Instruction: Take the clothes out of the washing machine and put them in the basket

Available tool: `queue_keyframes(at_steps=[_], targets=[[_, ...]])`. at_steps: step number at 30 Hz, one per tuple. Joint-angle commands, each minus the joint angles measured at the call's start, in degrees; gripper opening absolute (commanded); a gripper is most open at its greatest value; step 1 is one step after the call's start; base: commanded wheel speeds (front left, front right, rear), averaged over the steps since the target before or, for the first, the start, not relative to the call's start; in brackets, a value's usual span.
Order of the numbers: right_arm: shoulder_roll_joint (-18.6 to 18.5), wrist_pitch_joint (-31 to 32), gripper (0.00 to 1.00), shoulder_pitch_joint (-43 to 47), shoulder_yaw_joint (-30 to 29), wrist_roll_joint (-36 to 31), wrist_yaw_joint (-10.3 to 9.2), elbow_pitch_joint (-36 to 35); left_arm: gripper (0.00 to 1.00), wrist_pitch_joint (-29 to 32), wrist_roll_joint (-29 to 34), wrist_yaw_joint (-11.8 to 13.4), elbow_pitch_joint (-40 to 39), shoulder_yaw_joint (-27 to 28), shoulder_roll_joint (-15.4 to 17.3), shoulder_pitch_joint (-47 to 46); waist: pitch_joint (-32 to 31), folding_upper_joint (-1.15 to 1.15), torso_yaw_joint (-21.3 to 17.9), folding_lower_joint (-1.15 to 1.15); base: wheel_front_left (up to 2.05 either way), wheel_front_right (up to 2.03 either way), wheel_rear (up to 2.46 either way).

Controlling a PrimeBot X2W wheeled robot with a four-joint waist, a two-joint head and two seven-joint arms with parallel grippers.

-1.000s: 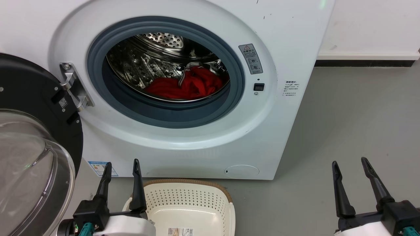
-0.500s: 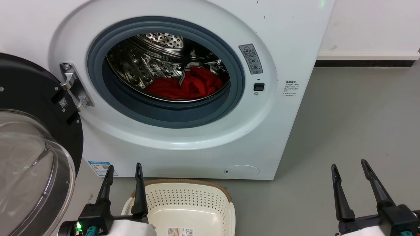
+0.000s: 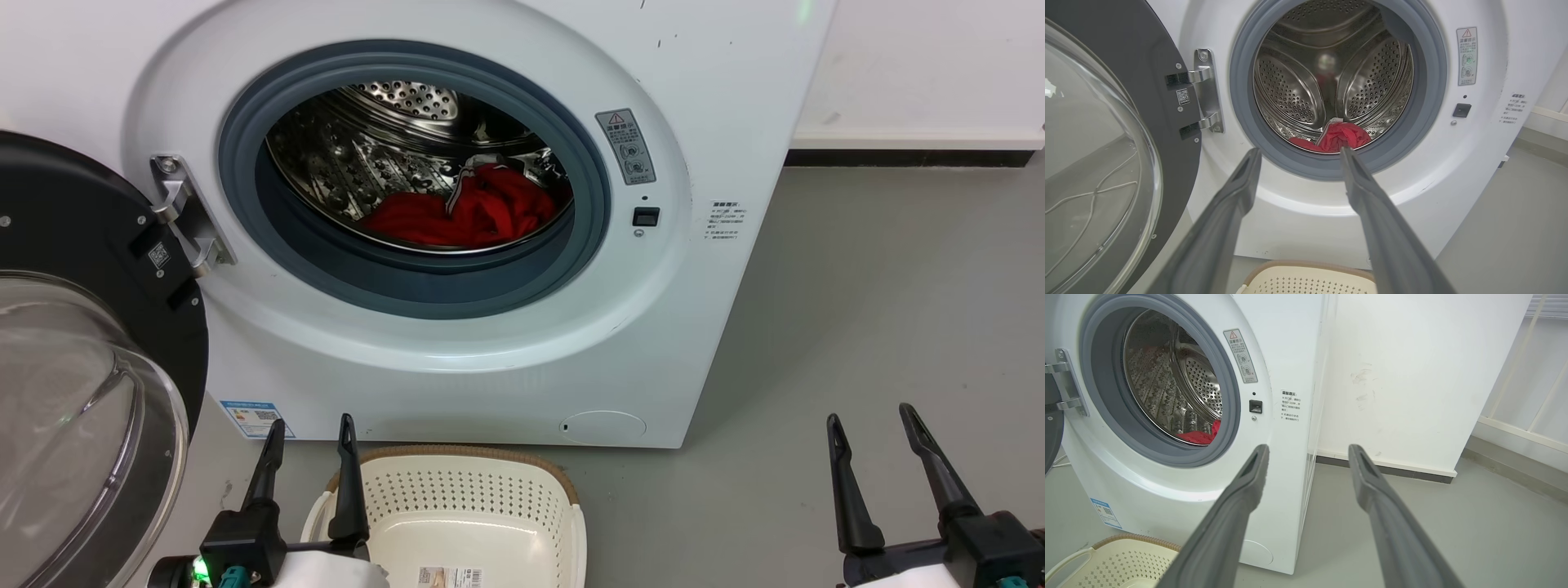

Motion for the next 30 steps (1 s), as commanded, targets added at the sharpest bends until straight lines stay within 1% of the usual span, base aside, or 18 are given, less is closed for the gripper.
queue_keyframes(at_steps=[1,9,14,15,20,24,30], targets=[[0.0,-0.1,1.00,0.8,-0.1,0.1,-0.03,0.1,1.00,-0.3,0.1,0.2,0.1,-0.1,0.0,0.5,0.0,0.00,0.0,0.00,0.00,0.00,0.00],[0.0,-0.1,1.00,0.8,0.1,-0.1,-0.02,0.0,1.00,-0.3,0.4,0.4,0.3,0.1,0.0,0.4,0.1,0.00,-0.1,0.00,0.00,0.00,0.00],[0.0,-0.1,1.00,0.3,0.3,-0.1,-0.02,-0.1,1.00,-0.3,0.8,0.7,1.4,0.4,0.0,-1.4,0.8,0.00,-0.4,0.00,0.00,0.00,0.00],[0.0,-0.1,1.00,-1.0,0.6,0.0,-0.03,-0.3,1.00,-0.3,1.7,-0.4,4.3,0.7,0.0,-4.5,2.3,0.00,-1.2,0.00,0.00,0.00,0.00],[0.0,-0.1,1.00,-2.4,0.9,0.2,-0.02,-0.5,1.00,-0.3,2.4,-3.0,10.6,1.8,0.3,-11.4,4.8,0.00,-2.9,0.00,0.00,0.00,0.00],[0.0,-0.1,1.00,-3.7,1.1,0.6,-0.03,-0.5,1.00,-0.2,3.0,-5.4,17.0,2.2,1.6,-19.2,7.8,0.00,-4.6,0.00,0.00,0.00,0.00],[0.0,-0.1,1.00,-7.7,1.3,1.8,-0.03,-0.9,1.00,-0.2,3.1,-7.2,30.7,2.9,4.1,-35.2,14.6,0.00,-7.4,0.00,0.00,0.00,0.00]])
